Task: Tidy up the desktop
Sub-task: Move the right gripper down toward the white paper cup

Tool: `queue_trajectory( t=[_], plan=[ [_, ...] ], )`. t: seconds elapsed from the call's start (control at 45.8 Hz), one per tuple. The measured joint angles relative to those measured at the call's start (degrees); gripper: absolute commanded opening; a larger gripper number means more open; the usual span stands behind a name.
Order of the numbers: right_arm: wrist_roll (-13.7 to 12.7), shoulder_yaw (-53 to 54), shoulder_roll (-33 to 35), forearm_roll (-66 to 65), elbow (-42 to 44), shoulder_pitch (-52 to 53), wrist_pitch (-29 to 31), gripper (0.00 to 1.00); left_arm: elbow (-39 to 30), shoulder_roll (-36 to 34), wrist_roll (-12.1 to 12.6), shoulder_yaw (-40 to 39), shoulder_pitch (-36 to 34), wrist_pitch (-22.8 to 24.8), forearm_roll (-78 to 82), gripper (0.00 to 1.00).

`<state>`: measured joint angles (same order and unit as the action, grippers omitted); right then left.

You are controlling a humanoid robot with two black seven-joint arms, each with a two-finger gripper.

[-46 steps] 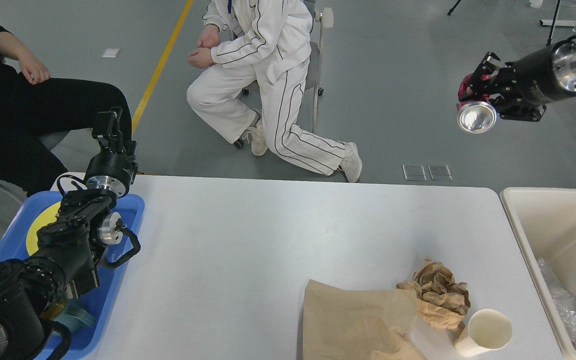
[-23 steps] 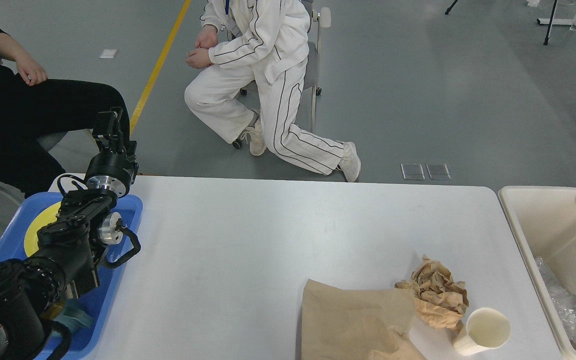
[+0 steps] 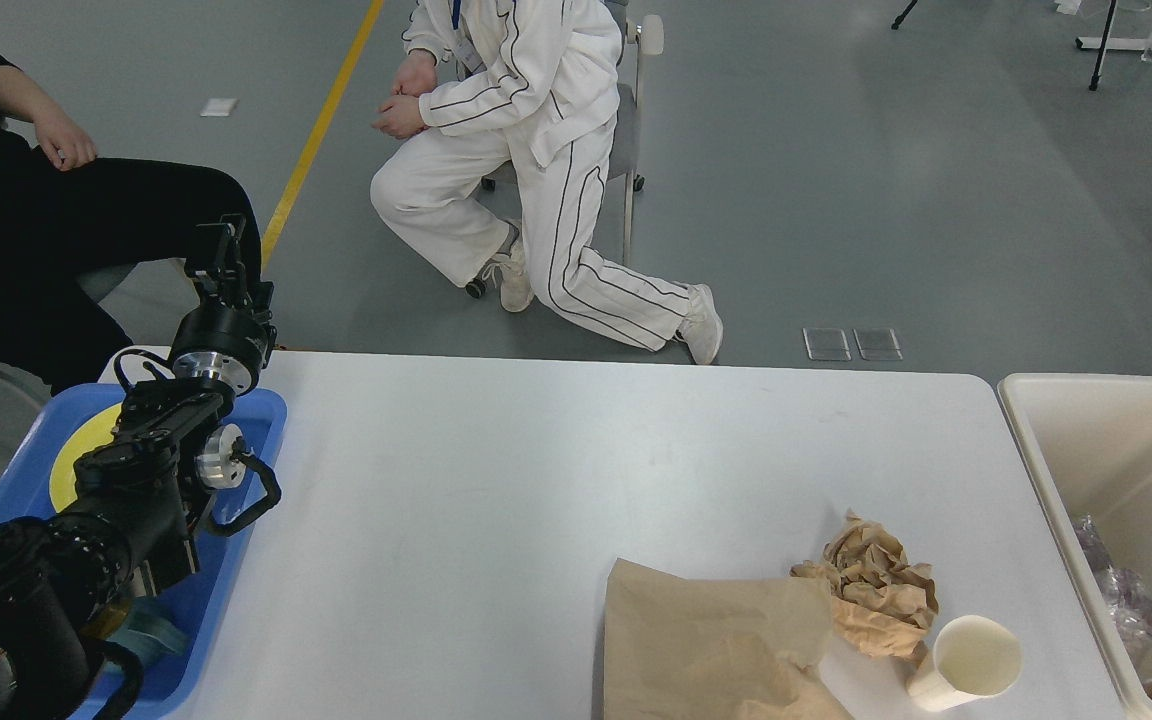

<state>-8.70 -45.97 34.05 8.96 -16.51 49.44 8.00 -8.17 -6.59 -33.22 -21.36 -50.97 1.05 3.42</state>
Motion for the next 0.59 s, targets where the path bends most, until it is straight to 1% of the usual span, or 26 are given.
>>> queue_trajectory(
  t=[0.109,0.175,0.24,0.284,0.349,0.437,0.502,0.59],
  plan=[
    [0.0,0.55,1.39,0.08,-4.97,3.17,2.47,1.0,0.0,0.0,0.0,0.0,0.0,0.0,0.0,0.97],
    [-0.09,0.25,3.88,0.08,-8.02,6.67,6.42,1.0,0.0,0.0,0.0,0.0,0.0,0.0,0.0,0.97],
    [-0.16,-1.04,6.46,0.07,-10.46,11.42,12.96,1.0,0.0,-0.01,0.0,0.0,0.0,0.0,-0.01,0.97],
    [-0.17,-2.8,7.67,0.03,-11.76,15.57,18.69,1.0,0.0,-0.01,0.0,0.0,0.0,0.0,0.0,0.97],
    [-0.18,-6.52,8.83,0.02,-13.27,22.02,27.18,1.0,0.0,-0.01,0.0,0.0,0.0,0.01,0.01,0.97],
    [-0.23,-11.86,9.77,0.03,-16.39,30.8,36.97,1.0,0.0,-0.01,0.0,0.0,0.0,0.0,0.0,0.97],
    [-0.39,-14.43,10.5,-0.02,-19.99,36.66,41.78,1.0,0.0,-0.01,0.0,0.0,0.0,0.01,0.0,0.97],
    [-0.57,-16.64,12.55,-0.47,-25.91,43.58,45.26,1.0,0.0,-0.01,0.0,0.0,0.0,0.0,-0.01,0.97]
  ],
)
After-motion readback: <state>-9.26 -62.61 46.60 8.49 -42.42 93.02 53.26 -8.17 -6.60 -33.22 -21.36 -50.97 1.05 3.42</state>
